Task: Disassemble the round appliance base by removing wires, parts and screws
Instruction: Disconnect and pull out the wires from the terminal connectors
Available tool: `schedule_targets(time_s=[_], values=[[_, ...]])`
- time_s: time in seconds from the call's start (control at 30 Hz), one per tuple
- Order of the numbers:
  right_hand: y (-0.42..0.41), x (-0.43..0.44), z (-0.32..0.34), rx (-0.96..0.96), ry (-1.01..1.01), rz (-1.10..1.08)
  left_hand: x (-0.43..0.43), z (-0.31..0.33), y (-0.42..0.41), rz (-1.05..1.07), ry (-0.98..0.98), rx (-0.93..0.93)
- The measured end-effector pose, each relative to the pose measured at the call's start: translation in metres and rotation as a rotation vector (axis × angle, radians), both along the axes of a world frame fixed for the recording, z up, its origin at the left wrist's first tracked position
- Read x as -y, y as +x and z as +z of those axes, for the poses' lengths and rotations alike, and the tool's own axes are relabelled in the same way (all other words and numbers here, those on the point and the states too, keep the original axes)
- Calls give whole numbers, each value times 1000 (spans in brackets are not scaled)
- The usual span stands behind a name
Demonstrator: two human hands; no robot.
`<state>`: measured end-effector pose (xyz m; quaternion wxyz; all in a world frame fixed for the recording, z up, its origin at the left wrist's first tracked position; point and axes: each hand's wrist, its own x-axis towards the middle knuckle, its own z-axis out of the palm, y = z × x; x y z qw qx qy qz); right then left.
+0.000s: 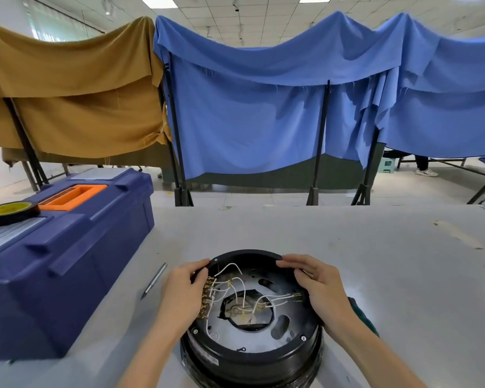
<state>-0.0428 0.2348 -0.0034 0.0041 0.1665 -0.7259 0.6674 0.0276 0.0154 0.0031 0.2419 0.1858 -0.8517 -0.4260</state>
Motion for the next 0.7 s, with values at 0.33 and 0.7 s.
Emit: schedule_targets(time_s=[0.33, 0.7], values=[[39, -9, -4, 155, 35, 20, -1, -7, 44, -55, -184, 52], [61, -6, -6, 191, 19, 12, -23, 15, 68, -52, -727, 157]])
